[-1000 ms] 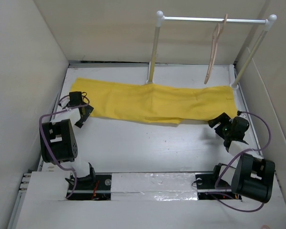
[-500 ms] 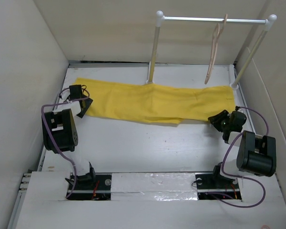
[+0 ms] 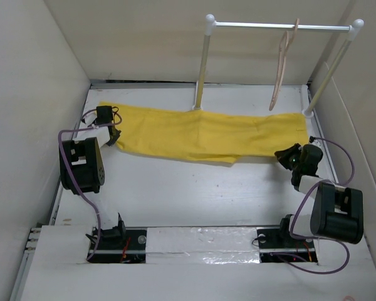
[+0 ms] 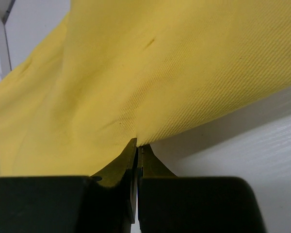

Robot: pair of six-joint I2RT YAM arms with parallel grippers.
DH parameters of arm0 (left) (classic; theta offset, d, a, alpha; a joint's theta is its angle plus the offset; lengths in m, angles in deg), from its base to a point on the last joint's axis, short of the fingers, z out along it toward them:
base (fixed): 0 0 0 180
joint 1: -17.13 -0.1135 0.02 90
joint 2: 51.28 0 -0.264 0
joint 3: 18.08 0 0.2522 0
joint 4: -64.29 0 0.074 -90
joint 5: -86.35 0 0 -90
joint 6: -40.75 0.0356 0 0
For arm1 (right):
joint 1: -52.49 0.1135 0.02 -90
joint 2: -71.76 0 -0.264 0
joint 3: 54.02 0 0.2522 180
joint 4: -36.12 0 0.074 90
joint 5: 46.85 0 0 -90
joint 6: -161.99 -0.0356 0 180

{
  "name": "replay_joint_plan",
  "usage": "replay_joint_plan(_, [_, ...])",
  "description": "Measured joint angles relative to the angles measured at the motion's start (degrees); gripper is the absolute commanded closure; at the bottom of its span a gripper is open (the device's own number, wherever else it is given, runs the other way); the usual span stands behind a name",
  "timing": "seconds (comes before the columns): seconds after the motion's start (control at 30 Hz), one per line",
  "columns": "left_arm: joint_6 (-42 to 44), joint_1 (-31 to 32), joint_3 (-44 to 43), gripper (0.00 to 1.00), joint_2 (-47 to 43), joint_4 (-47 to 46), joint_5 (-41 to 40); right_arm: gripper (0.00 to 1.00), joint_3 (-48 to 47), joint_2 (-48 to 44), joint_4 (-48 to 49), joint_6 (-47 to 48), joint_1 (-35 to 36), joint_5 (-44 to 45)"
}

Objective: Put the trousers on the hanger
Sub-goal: Fold the trousers at the center of the board.

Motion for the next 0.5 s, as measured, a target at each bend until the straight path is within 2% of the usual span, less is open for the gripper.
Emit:
replay_joint_plan(0.3, [1.22,0.24,-0.17,1.00,-0.02,4.42,-6.16,1.00,4.59,-14.56,-5.64,2.19,-0.39,-0.37])
replay_joint_plan(0.5, [-0.79,-0.09,7.32,1.00,-6.88,7.41,-8.72,1.00,7.34,-38.32,-22.38,5.73,-1.68,-1.46])
